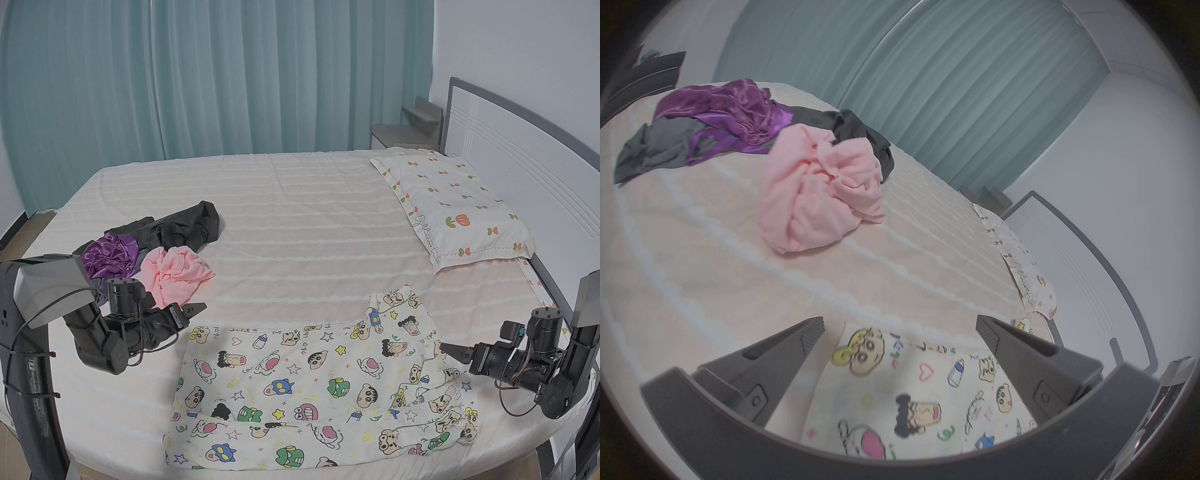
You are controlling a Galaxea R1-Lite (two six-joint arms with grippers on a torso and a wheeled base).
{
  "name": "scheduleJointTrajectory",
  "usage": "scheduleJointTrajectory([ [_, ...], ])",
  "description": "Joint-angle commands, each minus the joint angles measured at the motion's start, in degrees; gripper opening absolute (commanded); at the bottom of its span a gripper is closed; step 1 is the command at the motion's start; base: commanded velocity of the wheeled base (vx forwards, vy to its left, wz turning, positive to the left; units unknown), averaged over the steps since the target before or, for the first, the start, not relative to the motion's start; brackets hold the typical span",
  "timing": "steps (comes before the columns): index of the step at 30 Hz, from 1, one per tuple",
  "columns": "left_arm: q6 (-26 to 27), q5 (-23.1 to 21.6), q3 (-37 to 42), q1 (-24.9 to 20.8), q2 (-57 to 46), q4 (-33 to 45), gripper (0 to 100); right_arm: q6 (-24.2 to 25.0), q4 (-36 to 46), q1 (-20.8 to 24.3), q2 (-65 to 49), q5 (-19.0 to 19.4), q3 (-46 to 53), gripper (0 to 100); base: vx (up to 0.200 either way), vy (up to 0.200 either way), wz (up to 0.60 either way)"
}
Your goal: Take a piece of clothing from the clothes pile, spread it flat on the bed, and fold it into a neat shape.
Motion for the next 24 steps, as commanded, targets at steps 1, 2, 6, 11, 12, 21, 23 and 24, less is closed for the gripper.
scheduleJointTrajectory([
  [1,0.73,0.18,-9.78,-1.45,8.41,4.31,100,1.08,0.01,0.73,-0.37,-2.44,0.03,100,0.0,0.0,0.0],
  [2,0.73,0.18,-11.62,-1.54,9.02,5.72,100,1.08,0.01,0.73,-0.02,-2.44,-0.05,100,0.0,0.0,0.0],
  [6,0.82,-0.26,-14.79,-2.07,9.29,10.2,100,1.26,0.01,0.82,0.69,-2.53,-0.23,100,0.0,0.0,0.0],
  [11,1.7,-0.34,-15.49,-2.94,9.64,11.08,100,1.17,0.01,1.35,0.86,-2.53,-0.32,100,0.0,0.0,0.0],
  [12,1.96,-0.34,-15.58,-3.12,9.99,10.99,100,1.26,0.01,1.61,0.86,-2.53,-0.32,100,0.0,0.0,0.0],
  [21,3.99,-0.34,-15.67,-3.38,10.69,11.17,100,1.17,0.01,1.88,0.77,-2.53,-1.99,100,0.0,0.0,0.0],
  [23,3.99,-0.34,-15.75,-3.3,10.69,11.17,0,1.17,0.8,1.61,2.97,-2.62,-5.59,100,0.0,0.0,0.0],
  [24,3.99,-0.34,-15.75,-3.3,10.69,11.17,0,1.08,0.8,1.61,3.94,-2.62,-7.0,100,0.0,0.0,0.0],
])
